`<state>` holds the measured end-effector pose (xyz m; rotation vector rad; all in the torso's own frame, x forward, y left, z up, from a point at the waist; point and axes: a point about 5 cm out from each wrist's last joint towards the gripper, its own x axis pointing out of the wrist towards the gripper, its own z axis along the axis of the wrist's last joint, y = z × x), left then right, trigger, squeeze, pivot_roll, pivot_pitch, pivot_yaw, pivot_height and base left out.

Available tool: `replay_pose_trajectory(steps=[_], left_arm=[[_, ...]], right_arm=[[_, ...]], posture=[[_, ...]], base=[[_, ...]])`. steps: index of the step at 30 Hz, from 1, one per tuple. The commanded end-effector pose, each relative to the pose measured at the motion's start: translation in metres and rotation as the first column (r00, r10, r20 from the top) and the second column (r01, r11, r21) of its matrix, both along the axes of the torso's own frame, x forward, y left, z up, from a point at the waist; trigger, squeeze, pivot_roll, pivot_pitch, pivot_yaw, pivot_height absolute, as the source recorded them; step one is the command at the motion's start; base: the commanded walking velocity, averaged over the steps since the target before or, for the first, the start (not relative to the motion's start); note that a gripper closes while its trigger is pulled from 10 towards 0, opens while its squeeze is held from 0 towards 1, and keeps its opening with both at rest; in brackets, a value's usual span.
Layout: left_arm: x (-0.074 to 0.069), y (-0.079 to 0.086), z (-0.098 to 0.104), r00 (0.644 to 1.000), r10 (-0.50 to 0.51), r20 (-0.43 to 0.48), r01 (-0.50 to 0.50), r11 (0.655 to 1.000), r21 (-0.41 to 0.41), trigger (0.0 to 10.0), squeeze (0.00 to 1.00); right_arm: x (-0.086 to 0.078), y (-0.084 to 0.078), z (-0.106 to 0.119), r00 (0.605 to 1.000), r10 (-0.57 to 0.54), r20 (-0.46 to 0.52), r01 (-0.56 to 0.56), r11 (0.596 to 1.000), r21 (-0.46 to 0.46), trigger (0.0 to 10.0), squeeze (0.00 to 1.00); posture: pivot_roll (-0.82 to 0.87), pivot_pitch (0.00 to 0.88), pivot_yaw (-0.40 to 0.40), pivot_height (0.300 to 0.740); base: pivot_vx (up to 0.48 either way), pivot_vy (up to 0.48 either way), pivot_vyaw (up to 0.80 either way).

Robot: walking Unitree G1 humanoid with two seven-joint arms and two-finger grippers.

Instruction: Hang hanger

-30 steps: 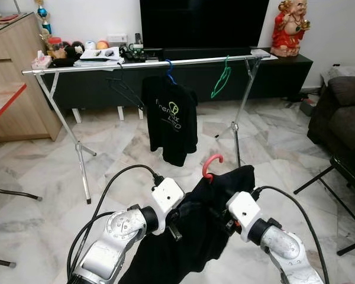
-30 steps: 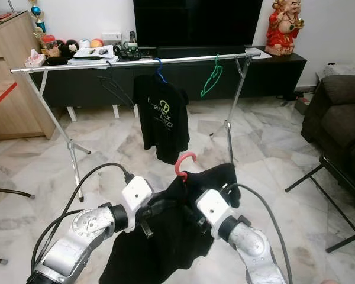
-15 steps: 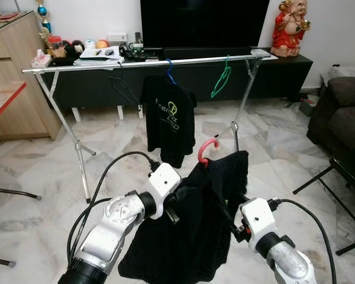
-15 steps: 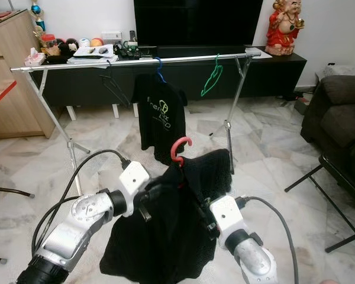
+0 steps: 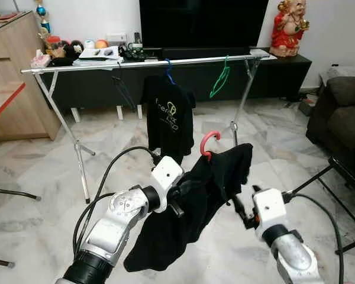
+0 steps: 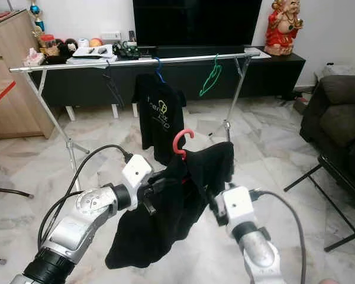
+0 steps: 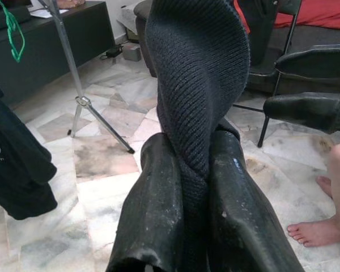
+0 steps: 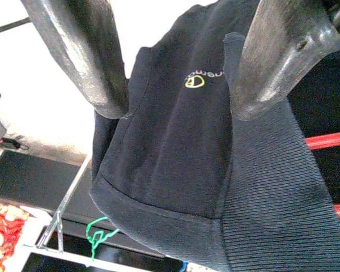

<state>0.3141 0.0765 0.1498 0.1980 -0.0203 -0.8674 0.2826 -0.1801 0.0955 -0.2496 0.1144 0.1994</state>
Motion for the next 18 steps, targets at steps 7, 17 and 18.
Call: replay_pose_trajectory(steps=[7, 17, 18], left_arm=[[0.004, -0.003, 0.018, 0.998, -0.015, 0.062, 0.017, 0.999, -0.031, 10.0, 0.00], [0.001, -0.009, 0.020, 0.997, -0.037, 0.065, 0.040, 0.998, -0.041, 10.0, 0.00], [0.001, -0.009, 0.021, 0.997, -0.040, 0.064, 0.043, 0.998, -0.042, 10.0, 0.00]], right_arm=[[-0.004, 0.016, -0.009, 0.983, 0.162, -0.082, -0.159, 0.986, 0.042, 10.0, 0.00], [0.001, 0.008, -0.009, 0.988, 0.132, -0.084, -0.132, 0.991, 0.010, 10.0, 0.65], [0.002, 0.007, -0.009, 0.988, 0.128, -0.084, -0.128, 0.992, 0.002, 10.0, 0.00]], posture=[[-0.04, 0.000, -0.030, 0.740], [-0.05, 0.000, -0.031, 0.740], [-0.04, 0.000, -0.032, 0.740]], base=[[0.000, 0.000, 0.00], [0.000, 0.000, 0.00], [0.000, 0.000, 0.00]])
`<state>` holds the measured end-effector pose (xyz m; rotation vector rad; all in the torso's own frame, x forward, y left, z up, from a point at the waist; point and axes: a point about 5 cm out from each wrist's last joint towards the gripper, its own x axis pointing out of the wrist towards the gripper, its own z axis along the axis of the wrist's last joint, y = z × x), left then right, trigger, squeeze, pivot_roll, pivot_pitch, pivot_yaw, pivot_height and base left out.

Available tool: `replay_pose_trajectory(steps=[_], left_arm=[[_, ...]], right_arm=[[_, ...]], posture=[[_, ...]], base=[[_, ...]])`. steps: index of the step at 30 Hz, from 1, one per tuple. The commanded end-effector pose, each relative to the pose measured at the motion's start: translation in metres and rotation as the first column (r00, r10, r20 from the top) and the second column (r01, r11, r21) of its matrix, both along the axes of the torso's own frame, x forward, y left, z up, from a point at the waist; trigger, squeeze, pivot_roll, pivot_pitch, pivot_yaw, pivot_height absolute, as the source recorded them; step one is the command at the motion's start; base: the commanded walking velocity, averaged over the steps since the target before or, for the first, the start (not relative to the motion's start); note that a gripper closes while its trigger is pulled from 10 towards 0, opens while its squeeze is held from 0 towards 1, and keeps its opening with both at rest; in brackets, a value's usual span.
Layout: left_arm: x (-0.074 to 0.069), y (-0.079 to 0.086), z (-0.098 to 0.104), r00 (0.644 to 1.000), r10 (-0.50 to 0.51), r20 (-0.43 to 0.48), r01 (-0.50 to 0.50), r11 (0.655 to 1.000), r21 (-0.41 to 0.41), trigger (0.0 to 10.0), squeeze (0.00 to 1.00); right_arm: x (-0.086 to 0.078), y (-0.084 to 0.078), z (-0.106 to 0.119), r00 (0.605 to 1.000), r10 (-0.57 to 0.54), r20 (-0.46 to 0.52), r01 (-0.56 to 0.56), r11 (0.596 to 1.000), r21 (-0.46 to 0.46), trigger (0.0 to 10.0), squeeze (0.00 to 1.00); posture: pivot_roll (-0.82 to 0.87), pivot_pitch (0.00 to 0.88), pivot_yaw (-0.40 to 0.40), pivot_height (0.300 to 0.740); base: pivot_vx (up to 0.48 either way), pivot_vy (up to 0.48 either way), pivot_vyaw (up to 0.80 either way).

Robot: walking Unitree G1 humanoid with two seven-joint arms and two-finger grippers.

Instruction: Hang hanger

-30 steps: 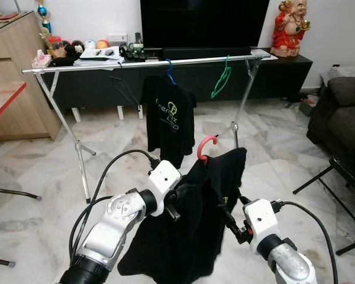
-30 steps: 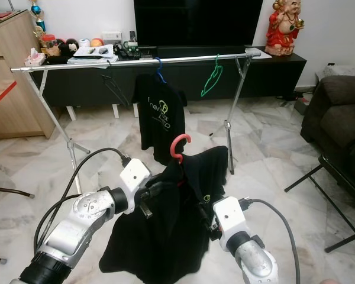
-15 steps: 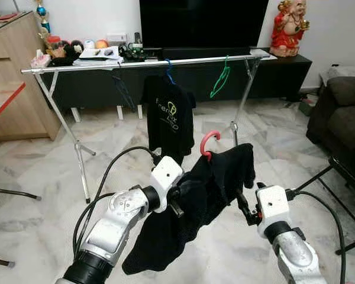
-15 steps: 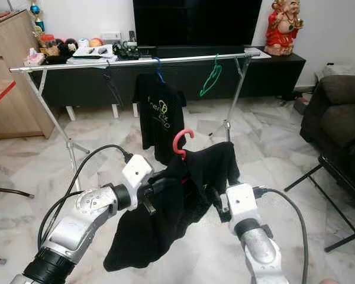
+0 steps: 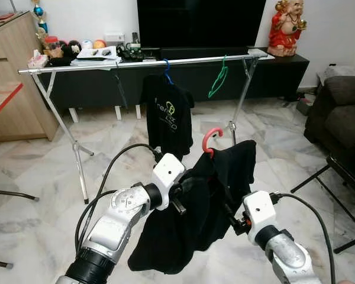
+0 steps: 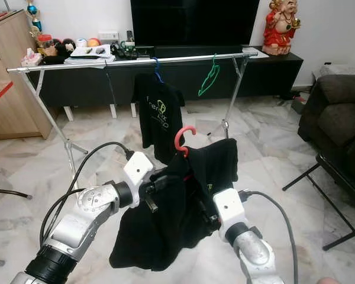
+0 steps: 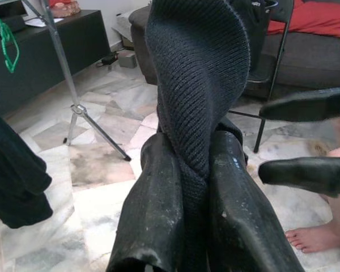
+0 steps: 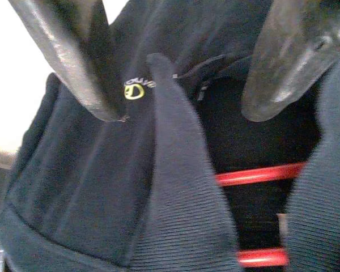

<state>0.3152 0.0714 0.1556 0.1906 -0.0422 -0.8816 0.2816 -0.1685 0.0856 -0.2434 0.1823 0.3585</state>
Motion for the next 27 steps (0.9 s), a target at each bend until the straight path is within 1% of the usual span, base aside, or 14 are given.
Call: replay_pose_trajectory(steps=[1, 6, 13, 16, 23, 24, 25, 26, 27], left_arm=[[-0.001, -0.005, 0.015, 0.998, -0.027, 0.048, 0.028, 0.999, -0.028, 10.0, 0.00], [-0.002, -0.005, 0.014, 0.998, -0.035, 0.046, 0.036, 0.999, -0.023, 10.0, 0.00], [-0.009, -0.008, 0.015, 0.996, -0.083, 0.036, 0.083, 0.997, -0.009, 10.0, 0.00], [-0.012, -0.010, 0.016, 0.994, -0.104, 0.034, 0.104, 0.995, -0.004, 10.0, 0.00], [-0.015, -0.012, 0.016, 0.993, -0.118, 0.026, 0.118, 0.993, 0.000, 10.0, 0.00], [-0.015, -0.013, 0.016, 0.993, -0.120, 0.025, 0.120, 0.993, 0.000, 10.0, 0.00], [-0.015, -0.013, 0.016, 0.993, -0.120, 0.025, 0.120, 0.993, 0.000, 10.0, 0.00], [-0.016, -0.013, 0.016, 0.992, -0.120, 0.024, 0.120, 0.993, 0.000, 10.0, 0.00], [-0.016, -0.013, 0.016, 0.992, -0.120, 0.025, 0.120, 0.993, 0.000, 10.0, 0.00]], right_arm=[[0.005, -0.005, 0.001, 1.000, -0.023, 0.007, 0.023, 1.000, -0.016, 10.0, 0.00], [0.009, -0.007, 0.001, 0.999, -0.034, 0.004, 0.034, 0.999, -0.029, 10.0, 0.00], [0.015, -0.009, 0.002, 0.999, -0.043, 0.011, 0.044, 0.998, -0.035, 10.0, 0.00], [0.020, -0.007, 0.003, 0.999, -0.036, 0.017, 0.037, 0.999, -0.035, 10.0, 0.00], [0.025, -0.005, 0.003, 0.999, -0.028, 0.022, 0.029, 0.999, -0.040, 10.0, 0.00], [0.026, -0.005, 0.003, 0.999, -0.029, 0.025, 0.030, 0.999, -0.041, 1.3, 0.00], [0.026, -0.005, 0.003, 0.999, -0.029, 0.025, 0.030, 0.999, -0.041, 1.3, 0.00], [0.026, -0.006, 0.003, 0.999, -0.034, 0.028, 0.035, 0.998, -0.043, 0.0, 0.00], [0.027, -0.006, 0.003, 0.999, -0.040, 0.027, 0.041, 0.998, -0.046, 0.0, 0.00]], posture=[[-0.04, 0.000, -0.032, 0.740], [-0.04, 0.000, -0.033, 0.740], [-0.04, 0.000, -0.034, 0.740], [-0.03, 0.000, -0.037, 0.740], [-0.03, 0.000, -0.040, 0.740], [-0.03, 0.000, -0.041, 0.740], [-0.03, 0.000, -0.041, 0.740], [-0.03, 0.000, -0.041, 0.740], [-0.03, 0.000, -0.041, 0.740]], base=[[0.000, 0.000, 0.00], [0.000, 0.000, 0.00], [0.000, 0.000, 0.00], [0.000, 0.000, 0.00], [0.000, 0.000, 0.00], [0.000, 0.000, 0.00], [0.000, 0.000, 0.00], [0.000, 0.000, 0.00], [0.000, 0.000, 0.00]])
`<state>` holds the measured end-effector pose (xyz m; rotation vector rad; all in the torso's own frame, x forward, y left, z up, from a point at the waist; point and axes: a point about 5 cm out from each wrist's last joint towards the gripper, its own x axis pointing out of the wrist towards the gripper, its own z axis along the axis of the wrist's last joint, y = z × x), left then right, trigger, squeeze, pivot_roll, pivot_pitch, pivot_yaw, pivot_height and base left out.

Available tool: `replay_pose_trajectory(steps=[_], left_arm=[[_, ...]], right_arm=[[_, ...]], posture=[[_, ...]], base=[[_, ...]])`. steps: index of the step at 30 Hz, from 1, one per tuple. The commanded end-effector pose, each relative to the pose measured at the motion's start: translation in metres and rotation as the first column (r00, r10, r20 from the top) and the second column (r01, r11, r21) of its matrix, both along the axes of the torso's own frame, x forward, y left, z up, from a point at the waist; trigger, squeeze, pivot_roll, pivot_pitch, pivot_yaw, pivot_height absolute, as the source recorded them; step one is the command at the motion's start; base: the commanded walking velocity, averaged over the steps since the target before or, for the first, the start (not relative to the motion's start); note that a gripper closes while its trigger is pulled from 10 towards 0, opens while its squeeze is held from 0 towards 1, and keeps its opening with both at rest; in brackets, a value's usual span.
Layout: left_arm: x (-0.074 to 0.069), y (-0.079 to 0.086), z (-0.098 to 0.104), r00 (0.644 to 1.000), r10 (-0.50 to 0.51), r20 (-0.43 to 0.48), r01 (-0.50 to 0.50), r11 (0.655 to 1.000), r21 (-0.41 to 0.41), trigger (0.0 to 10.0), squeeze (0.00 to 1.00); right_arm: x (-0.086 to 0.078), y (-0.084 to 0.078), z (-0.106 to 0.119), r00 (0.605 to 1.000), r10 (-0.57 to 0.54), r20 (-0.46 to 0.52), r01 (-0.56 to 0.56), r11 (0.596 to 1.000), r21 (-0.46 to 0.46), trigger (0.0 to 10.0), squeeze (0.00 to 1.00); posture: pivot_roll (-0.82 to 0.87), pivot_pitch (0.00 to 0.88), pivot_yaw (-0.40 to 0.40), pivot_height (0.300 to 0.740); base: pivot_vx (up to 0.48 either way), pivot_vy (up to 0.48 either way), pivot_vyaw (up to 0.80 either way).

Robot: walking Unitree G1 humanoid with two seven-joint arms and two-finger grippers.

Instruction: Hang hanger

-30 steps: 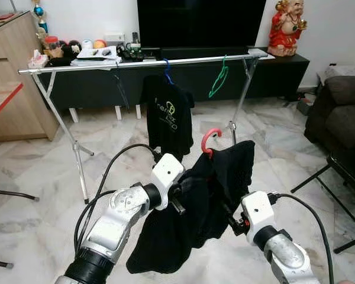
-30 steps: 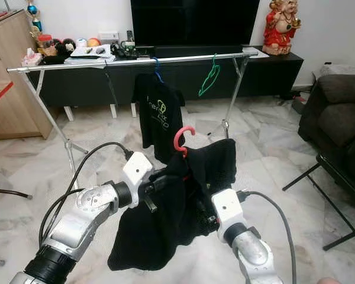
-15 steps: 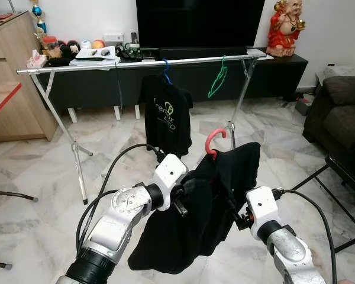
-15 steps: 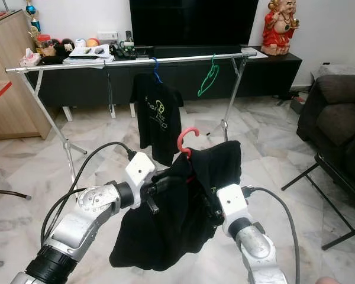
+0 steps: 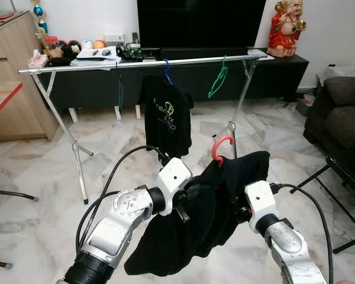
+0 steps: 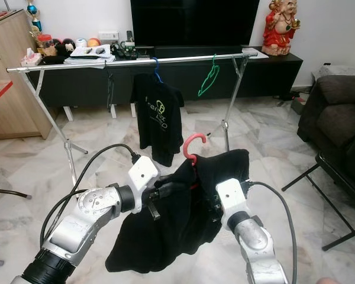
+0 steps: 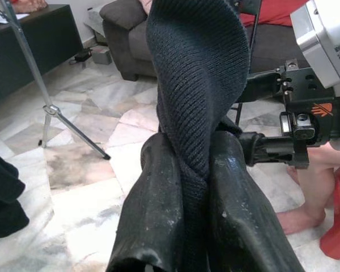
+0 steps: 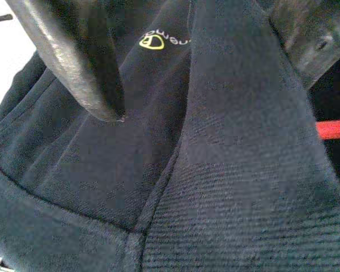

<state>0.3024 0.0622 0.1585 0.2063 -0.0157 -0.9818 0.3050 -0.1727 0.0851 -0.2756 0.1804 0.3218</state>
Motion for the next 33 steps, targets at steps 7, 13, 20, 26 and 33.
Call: replay_pose_trajectory(steps=[7, 13, 20, 26, 33], left_arm=[[-0.0026, -0.0021, 0.0135, 0.999, -0.022, 0.047, 0.024, 0.999, -0.026, 10.0, 0.00], [-0.0029, -0.0009, 0.0136, 0.999, -0.022, 0.047, 0.023, 1.000, -0.022, 10.0, 0.00], [-0.0022, -0.0008, 0.0148, 0.999, -0.017, 0.052, 0.018, 1.000, -0.021, 10.0, 0.00], [-0.0024, -0.0010, 0.0148, 0.999, -0.017, 0.050, 0.018, 1.000, -0.021, 10.0, 0.00], [-0.0023, 0.0000, 0.0152, 0.999, -0.015, 0.050, 0.016, 1.000, -0.019, 10.0, 0.00]], right_arm=[[0.0039, -0.0060, -0.0003, 1.000, -0.021, 0.003, 0.021, 0.999, -0.029, 0.0, 0.00], [0.0053, -0.0075, -0.0004, 1.000, -0.030, 0.007, 0.031, 0.999, -0.027, 0.0, 0.00], [0.0057, -0.0081, -0.0004, 0.999, -0.036, 0.009, 0.036, 0.999, -0.024, 0.0, 0.00], [0.0049, -0.0098, -0.0015, 0.999, -0.041, 0.006, 0.041, 0.999, -0.023, 0.0, 0.00], [0.0057, -0.0109, -0.0011, 0.999, -0.048, 0.007, 0.048, 0.999, -0.021, 0.0, 0.00]], posture=[[-0.03, 0.000, -0.042, 0.740], [-0.03, 0.000, -0.041, 0.740], [-0.03, 0.000, -0.042, 0.740], [-0.03, 0.000, -0.041, 0.740], [-0.02, 0.000, -0.041, 0.740]], base=[[0.000, 0.000, 0.00], [0.000, 0.000, 0.00], [0.000, 0.000, 0.00], [0.000, 0.000, 0.00], [0.000, 0.000, 0.00]])
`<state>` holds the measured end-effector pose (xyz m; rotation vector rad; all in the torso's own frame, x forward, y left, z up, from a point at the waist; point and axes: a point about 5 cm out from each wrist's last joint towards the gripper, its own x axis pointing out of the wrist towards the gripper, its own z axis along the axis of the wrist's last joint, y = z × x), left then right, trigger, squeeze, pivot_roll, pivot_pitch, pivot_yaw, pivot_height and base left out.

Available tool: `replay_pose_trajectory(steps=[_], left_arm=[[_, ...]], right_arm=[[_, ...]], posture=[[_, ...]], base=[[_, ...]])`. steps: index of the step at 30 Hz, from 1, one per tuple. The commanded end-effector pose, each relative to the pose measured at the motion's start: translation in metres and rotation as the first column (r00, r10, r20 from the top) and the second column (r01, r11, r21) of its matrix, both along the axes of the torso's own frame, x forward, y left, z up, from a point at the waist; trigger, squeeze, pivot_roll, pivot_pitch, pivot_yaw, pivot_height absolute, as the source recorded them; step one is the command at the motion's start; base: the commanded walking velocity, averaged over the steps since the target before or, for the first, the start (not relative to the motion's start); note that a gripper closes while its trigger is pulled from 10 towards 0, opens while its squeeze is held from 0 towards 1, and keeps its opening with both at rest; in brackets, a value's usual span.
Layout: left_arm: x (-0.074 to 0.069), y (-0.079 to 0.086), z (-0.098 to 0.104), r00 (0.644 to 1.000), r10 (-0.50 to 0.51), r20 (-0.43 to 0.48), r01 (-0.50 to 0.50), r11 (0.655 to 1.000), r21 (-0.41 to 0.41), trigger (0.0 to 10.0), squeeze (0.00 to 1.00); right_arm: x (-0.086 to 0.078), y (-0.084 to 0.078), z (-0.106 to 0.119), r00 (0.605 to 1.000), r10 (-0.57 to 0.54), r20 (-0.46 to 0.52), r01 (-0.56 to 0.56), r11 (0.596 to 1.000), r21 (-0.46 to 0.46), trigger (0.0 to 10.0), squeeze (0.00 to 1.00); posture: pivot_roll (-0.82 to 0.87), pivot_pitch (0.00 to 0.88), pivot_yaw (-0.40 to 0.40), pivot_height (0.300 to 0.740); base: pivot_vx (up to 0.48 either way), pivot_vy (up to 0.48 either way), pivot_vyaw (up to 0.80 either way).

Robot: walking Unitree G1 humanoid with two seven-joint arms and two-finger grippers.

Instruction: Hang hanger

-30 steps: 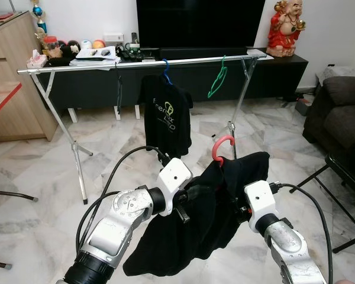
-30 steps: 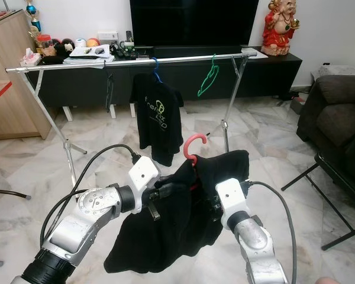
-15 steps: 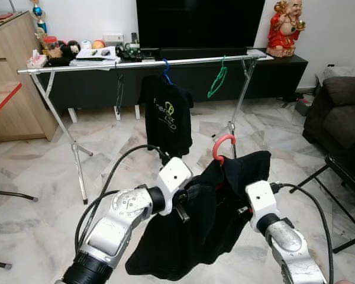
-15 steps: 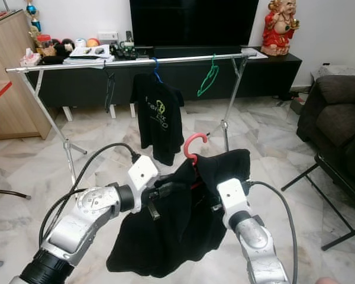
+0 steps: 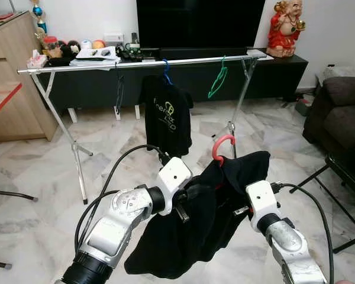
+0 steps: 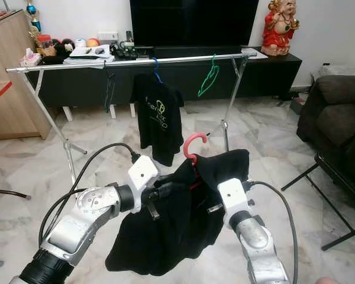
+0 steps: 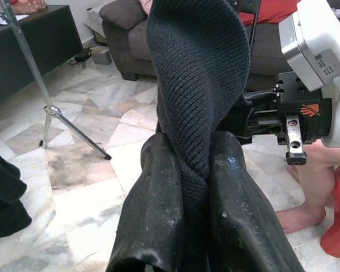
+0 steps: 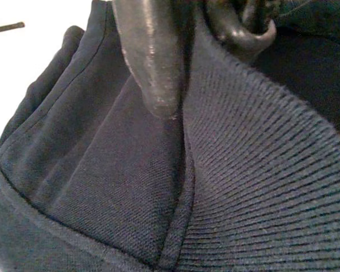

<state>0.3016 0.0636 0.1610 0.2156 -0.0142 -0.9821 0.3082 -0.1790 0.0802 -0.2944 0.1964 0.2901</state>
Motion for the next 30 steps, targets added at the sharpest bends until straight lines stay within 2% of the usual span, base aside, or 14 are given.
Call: replay_pose_trajectory(steps=[1, 13, 15, 18, 21, 24, 27, 29, 30], left_arm=[[-0.001, -0.001, 0.013, 0.999, -0.013, 0.048, 0.014, 1.000, -0.027, 10.0, 0.00], [-0.001, 0.005, 0.011, 0.999, -0.001, 0.042, 0.001, 1.000, -0.009, 10.0, 0.00], [-0.003, 0.011, 0.005, 0.999, 0.000, 0.033, -0.001, 1.000, 0.019, 10.0, 0.00], [-0.006, 0.028, -0.010, 1.000, 0.016, 0.019, -0.018, 0.992, 0.123, 10.0, 0.00], [-0.005, 0.047, -0.025, 0.998, 0.052, 0.027, -0.057, 0.966, 0.252, 10.0, 0.00], [-0.004, 0.064, -0.035, 0.994, 0.103, 0.038, -0.109, 0.935, 0.337, 10.0, 0.00], [-0.001, 0.081, -0.045, 0.986, 0.150, 0.070, -0.166, 0.879, 0.447, 10.0, 0.00], [-0.003, 0.095, -0.052, 0.986, 0.138, 0.091, -0.165, 0.821, 0.547, 10.0, 0.00], [-0.004, 0.098, -0.052, 0.987, 0.131, 0.090, -0.159, 0.813, 0.559, 10.0, 0.00]], right_arm=[[0.003, -0.004, 0.004, 1.000, -0.017, 0.016, 0.017, 1.000, 0.003, 0.0, 0.00], [0.004, -0.003, 0.005, 1.000, -0.014, 0.017, 0.014, 1.000, -0.004, 0.0, 0.00], [0.004, -0.005, 0.005, 1.000, -0.014, 0.013, 0.014, 1.000, -0.013, 0.0, 0.00], [0.003, -0.009, 0.004, 1.000, -0.018, 0.004, 0.018, 0.999, -0.029, 0.0, 0.00], [0.003, -0.011, 0.003, 1.000, -0.021, -0.005, 0.020, 0.999, -0.044, 0.0, 0.00], [0.003, -0.011, 0.003, 1.000, -0.015, -0.011, 0.014, 0.999, -0.050, 0.0, 0.00], [0.003, -0.011, 0.002, 1.000, 0.002, -0.024, -0.003, 0.998, -0.066, 0.0, 0.00], [0.003, -0.013, 0.001, 0.999, 0.015, -0.036, -0.018, 0.995, -0.094, 0.0, 0.00], [0.003, -0.013, 0.001, 0.999, 0.020, -0.040, -0.025, 0.994, -0.105, 0.0, 0.00]], posture=[[-0.02, 0.000, -0.041, 0.740], [-0.02, 0.000, -0.043, 0.740], [-0.03, 0.000, -0.042, 0.740], [-0.03, 0.000, -0.039, 0.740], [-0.02, 0.000, -0.038, 0.740], [-0.02, 0.000, -0.039, 0.740], [-0.02, 0.000, -0.041, 0.740], [-0.02, 0.000, -0.044, 0.740], [-0.02, 0.000, -0.045, 0.740]], base=[[0.000, 0.000, 0.00], [0.000, 0.000, 0.00], [0.000, 0.000, 0.00], [0.000, 0.000, 0.00], [0.000, 0.000, 0.00], [0.000, 0.000, 0.00], [0.000, 0.000, 0.00], [0.000, 0.000, 0.00], [0.000, 0.000, 0.00]])
